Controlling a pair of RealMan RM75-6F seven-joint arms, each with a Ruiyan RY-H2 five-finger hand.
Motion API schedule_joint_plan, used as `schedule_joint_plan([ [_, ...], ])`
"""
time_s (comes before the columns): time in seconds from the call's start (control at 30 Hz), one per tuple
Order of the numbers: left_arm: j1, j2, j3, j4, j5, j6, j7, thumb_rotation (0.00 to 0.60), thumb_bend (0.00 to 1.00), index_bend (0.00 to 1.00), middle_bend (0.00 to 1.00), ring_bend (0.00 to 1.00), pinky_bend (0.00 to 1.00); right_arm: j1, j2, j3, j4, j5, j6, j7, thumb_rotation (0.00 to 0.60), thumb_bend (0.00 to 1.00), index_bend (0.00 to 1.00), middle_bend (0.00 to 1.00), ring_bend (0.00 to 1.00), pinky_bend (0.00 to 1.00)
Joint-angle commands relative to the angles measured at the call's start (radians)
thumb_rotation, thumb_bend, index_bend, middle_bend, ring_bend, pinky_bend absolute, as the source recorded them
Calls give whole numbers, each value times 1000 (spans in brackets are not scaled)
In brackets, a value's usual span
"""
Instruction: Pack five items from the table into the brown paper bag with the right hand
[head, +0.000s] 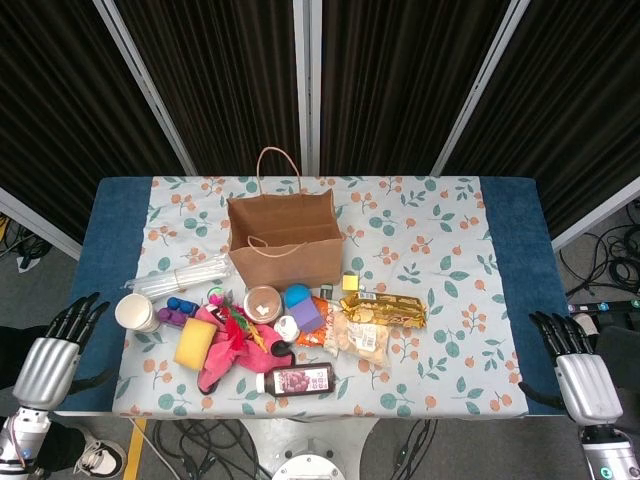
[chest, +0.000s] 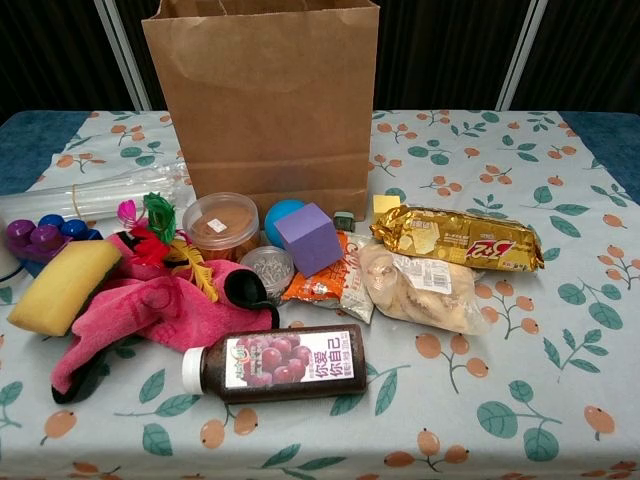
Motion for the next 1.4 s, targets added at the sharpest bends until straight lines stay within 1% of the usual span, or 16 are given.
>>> schedule_joint_plan([
  [0.03,-3,-1,-2,-1,1,-2,2,600,48,111,99,62,163,1,1,2,-1,0,1,3,600,0,43,74,0,0],
  [0.2,-6,-1,-4,-13,9,3,11,600,48,112,100,62,163,7,3,2,-7,-3,-7,-3,600,0,42,74,0,0],
  [0.33,-6,3,-5,-21,12,6,11,600,48,112,100,63,163,12,4,6,-37,-2,-13,-23,600,0,42,79,0,0],
  [0.43,-6,2,-5,-20,9,5,0,600,48,112,99,62,163,35,4,19,-66,8,-42,-22,600,0,61,113,0,0],
  [0.53,-7,1,-2,-12,12,2,-10,600,48,112,99,62,163,87,16,41,-108,40,-125,12,600,3,123,166,17,16],
  [0.63,-10,-6,-4,0,9,0,-27,600,48,111,99,62,163,179,32,84,-150,111,-275,25,600,12,177,198,49,63],
  [0.73,-12,-12,-7,2,12,4,-34,600,48,111,100,62,163,294,29,145,-170,249,-473,50,600,18,185,204,54,77],
  [0.8,-14,-12,-6,4,16,5,-34,600,48,111,100,62,163,352,16,179,-159,325,-559,44,600,30,186,205,54,77],
  [0.87,-16,-10,-6,5,18,5,-36,600,48,112,99,63,163,409,-15,204,-125,388,-621,2,600,40,191,209,57,78],
  [0.97,-16,-6,-7,5,17,7,-40,600,48,112,100,63,163,467,-66,221,-89,463,-679,-46,600,42,195,214,61,78],
  [1.13,-18,0,-8,7,13,3,-45,600,48,112,100,63,163,534,-139,232,-39,544,-723,-105,600,43,195,214,61,78],
  [1.4,-23,5,-8,7,11,-4,-47,600,48,111,100,62,163,609,-192,223,1,626,-801,-141,600,44,195,211,56,77],
])
